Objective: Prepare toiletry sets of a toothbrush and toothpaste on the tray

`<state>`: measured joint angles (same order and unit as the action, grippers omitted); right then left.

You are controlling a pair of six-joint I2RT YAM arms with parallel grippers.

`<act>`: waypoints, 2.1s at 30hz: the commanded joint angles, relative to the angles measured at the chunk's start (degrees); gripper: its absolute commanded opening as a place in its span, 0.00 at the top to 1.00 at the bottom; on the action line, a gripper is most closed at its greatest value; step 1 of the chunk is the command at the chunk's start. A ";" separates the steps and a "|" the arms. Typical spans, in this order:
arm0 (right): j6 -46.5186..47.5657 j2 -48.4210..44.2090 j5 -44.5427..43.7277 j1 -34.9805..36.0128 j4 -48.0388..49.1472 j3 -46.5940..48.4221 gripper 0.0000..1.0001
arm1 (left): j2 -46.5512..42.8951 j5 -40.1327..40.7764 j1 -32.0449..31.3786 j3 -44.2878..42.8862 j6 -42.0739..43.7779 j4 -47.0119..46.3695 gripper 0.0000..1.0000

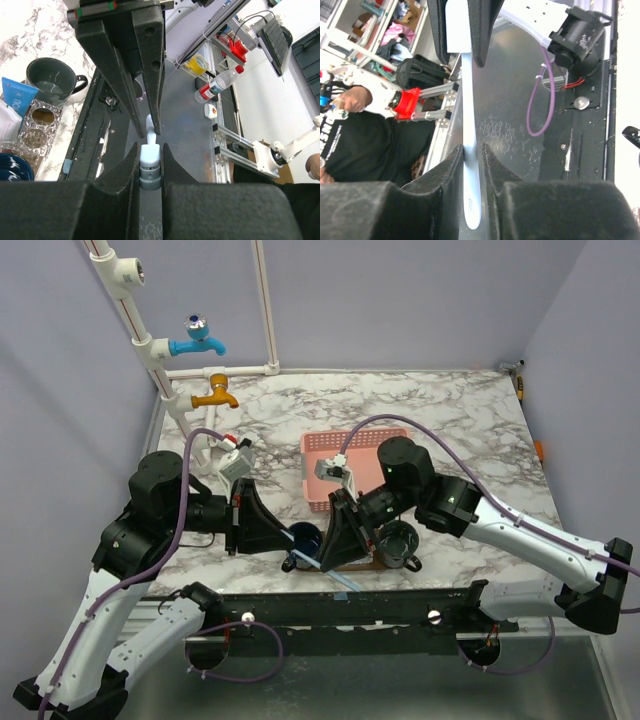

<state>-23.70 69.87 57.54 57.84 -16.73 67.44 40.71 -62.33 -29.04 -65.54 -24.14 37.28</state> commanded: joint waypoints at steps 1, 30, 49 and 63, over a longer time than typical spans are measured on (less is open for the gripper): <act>0.88 -1.60 -4.75 0.25 -0.25 -0.24 0.72 | -0.94 4.19 -1.84 0.36 0.56 2.71 1.00; -3.06 -9.50 -57.18 0.27 -13.25 -1.16 0.48 | -2.76 65.53 -28.82 1.17 -12.30 13.57 1.00; -8.10 -10.32 -80.91 0.25 -16.23 -5.66 0.48 | 11.24 81.65 -40.53 -1.96 -14.35 11.17 1.00; -8.92 -11.51 -80.31 0.30 -15.70 -8.52 0.48 | 13.39 89.39 -46.23 0.93 -14.53 6.25 1.00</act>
<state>-31.53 59.18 -21.43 57.91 -32.01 60.18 53.78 23.66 -74.30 -65.23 -38.63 47.53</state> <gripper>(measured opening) 0.520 0.118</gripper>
